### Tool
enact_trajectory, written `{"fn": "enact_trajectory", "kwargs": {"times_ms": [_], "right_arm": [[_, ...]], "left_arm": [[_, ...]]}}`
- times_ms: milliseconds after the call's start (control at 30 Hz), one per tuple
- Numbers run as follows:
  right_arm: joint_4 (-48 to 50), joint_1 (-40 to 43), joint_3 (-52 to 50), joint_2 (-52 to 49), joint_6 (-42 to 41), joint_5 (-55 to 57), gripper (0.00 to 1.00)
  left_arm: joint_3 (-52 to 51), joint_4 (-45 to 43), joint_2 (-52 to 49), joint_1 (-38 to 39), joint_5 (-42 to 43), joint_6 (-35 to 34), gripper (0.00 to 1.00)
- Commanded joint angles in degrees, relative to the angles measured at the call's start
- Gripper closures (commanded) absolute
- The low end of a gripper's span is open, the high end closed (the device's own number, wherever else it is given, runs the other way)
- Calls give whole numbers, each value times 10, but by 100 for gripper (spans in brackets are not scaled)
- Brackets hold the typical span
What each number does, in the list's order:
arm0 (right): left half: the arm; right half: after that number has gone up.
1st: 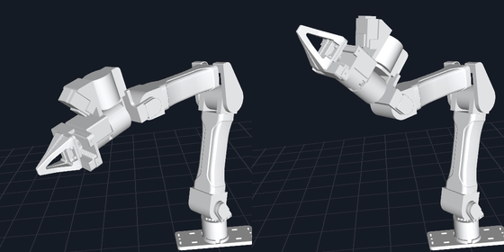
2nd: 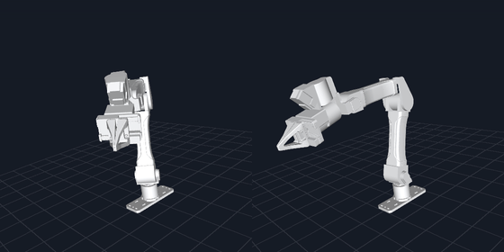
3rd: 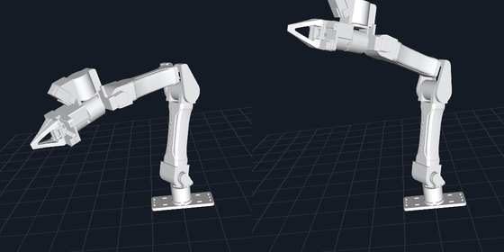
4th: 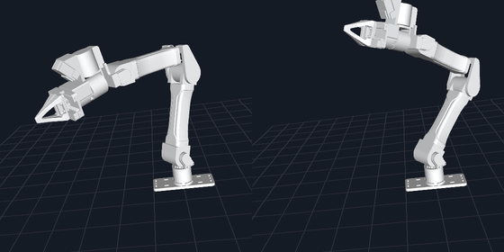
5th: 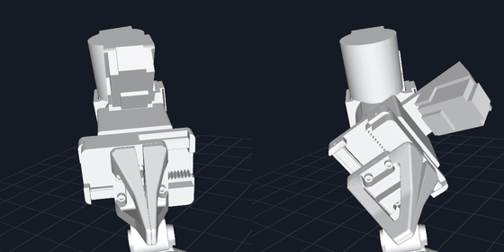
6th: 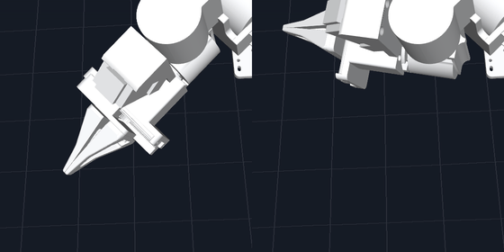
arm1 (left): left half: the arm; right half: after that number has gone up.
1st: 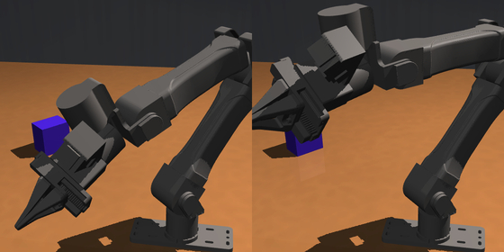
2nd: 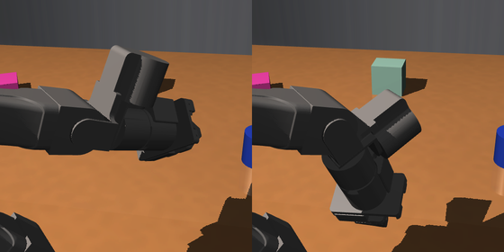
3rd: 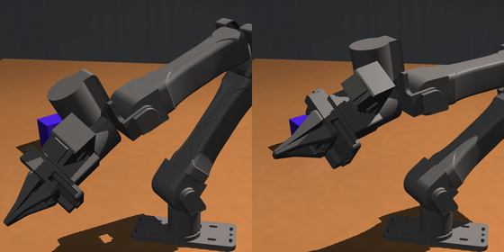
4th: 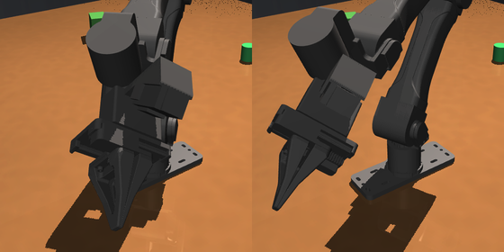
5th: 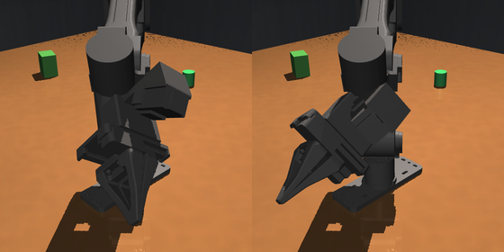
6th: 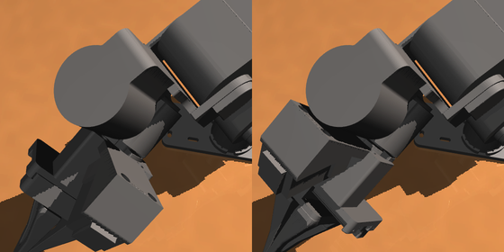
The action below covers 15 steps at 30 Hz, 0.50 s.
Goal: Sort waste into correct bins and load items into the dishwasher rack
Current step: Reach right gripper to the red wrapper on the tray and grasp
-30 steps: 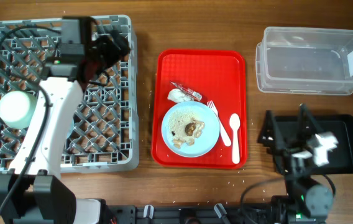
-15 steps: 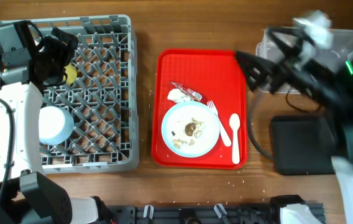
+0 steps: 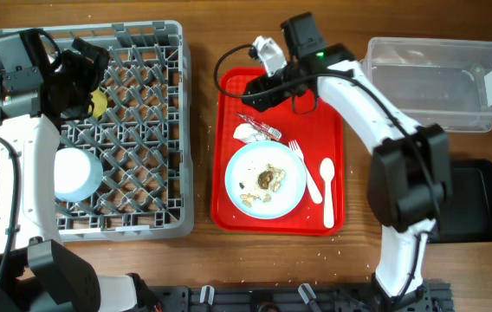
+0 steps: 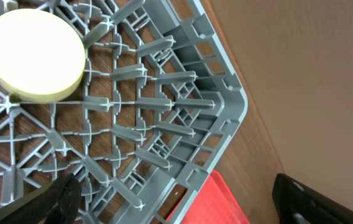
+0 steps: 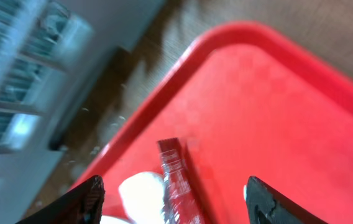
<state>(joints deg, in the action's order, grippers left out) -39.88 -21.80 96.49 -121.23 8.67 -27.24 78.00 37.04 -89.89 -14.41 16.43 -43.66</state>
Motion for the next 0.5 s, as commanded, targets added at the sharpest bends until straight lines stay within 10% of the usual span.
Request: {"fn": "enact_trajectory", "kwargs": {"times_ms": [0, 267, 467], "right_arm": [[25, -27, 10, -39, -18, 56, 30], [43, -108, 6, -68, 3, 199, 38], [33, -110, 5, -69, 3, 257, 63]], "left_arm": [[9, -2, 11, -1, 7, -3, 0], [9, -2, 11, -1, 7, -3, 0], [9, -1, 11, -1, 7, -3, 0]]}}
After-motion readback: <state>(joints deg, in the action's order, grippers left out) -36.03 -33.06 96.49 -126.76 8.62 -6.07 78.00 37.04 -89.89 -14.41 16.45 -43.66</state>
